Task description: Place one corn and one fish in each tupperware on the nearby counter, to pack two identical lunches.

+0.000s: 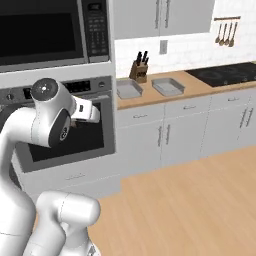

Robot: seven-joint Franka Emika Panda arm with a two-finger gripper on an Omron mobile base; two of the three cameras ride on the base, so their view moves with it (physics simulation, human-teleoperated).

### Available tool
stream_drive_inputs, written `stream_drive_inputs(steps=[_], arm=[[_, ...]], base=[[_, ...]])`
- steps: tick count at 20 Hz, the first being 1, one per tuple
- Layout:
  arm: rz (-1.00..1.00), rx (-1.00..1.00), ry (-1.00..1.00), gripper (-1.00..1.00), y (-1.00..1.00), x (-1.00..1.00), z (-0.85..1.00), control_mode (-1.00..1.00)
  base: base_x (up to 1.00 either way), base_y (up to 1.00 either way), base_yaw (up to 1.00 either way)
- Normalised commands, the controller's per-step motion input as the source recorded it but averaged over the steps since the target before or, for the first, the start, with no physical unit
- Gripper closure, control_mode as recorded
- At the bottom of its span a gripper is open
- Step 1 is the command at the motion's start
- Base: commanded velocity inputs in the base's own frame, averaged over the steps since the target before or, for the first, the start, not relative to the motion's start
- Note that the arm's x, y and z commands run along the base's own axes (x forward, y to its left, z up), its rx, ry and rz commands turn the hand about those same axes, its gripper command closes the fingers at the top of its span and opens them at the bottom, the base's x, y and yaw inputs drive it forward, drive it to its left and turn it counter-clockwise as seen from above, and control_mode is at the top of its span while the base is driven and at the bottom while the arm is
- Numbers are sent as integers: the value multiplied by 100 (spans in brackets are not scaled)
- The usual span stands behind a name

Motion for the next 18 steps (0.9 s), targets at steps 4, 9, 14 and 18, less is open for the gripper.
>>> stream_drive_inputs(steps=[4,9,14,18], arm=[[0,0,0,100,0,0,0,100],[0,0,0,100,0,0,0,100],[0,0,0,100,0,0,0,100],[0,0,0,100,0,0,0,100]], base=[[97,-100,-30],[100,-80,5],[100,-44,34],[100,-25,41]])
